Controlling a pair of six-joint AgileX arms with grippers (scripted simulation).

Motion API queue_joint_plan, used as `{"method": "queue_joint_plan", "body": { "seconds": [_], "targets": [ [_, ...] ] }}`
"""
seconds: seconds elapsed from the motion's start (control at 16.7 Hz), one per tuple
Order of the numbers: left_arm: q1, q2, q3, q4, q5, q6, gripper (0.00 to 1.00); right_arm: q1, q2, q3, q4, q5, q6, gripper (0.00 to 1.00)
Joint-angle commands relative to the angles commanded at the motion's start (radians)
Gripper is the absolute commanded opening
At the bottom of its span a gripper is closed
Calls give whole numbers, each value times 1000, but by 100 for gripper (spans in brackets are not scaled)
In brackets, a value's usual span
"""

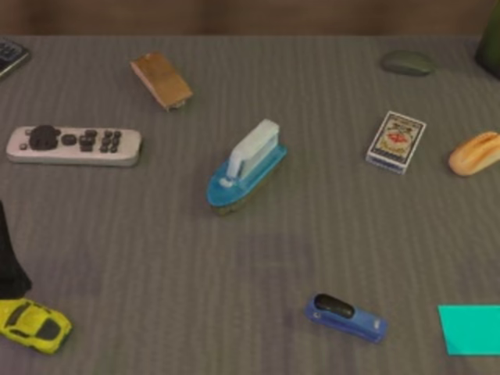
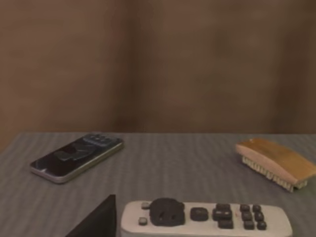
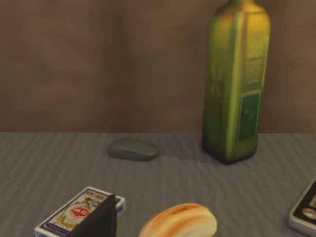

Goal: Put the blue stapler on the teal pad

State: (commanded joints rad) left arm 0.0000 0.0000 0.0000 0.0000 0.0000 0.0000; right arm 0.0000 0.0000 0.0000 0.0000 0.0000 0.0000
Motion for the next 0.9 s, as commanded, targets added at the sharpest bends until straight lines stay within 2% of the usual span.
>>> {"method": "queue_joint_plan", "body": {
  "seconds": [0.18,0.42,0.6,0.9],
  "targets": [
    [0,0,0,0,0,0,100,6,10,10,-8,0,-3,100],
    [0,0,0,0,0,0,100,83,157,152,-114,-1,-40,100],
    [0,0,0,0,0,0,100,179,379,336,-255,0,-88,100],
    [0,0,0,0,0,0,100,376,902,696,-553,2,-188,100]
  ]
}}
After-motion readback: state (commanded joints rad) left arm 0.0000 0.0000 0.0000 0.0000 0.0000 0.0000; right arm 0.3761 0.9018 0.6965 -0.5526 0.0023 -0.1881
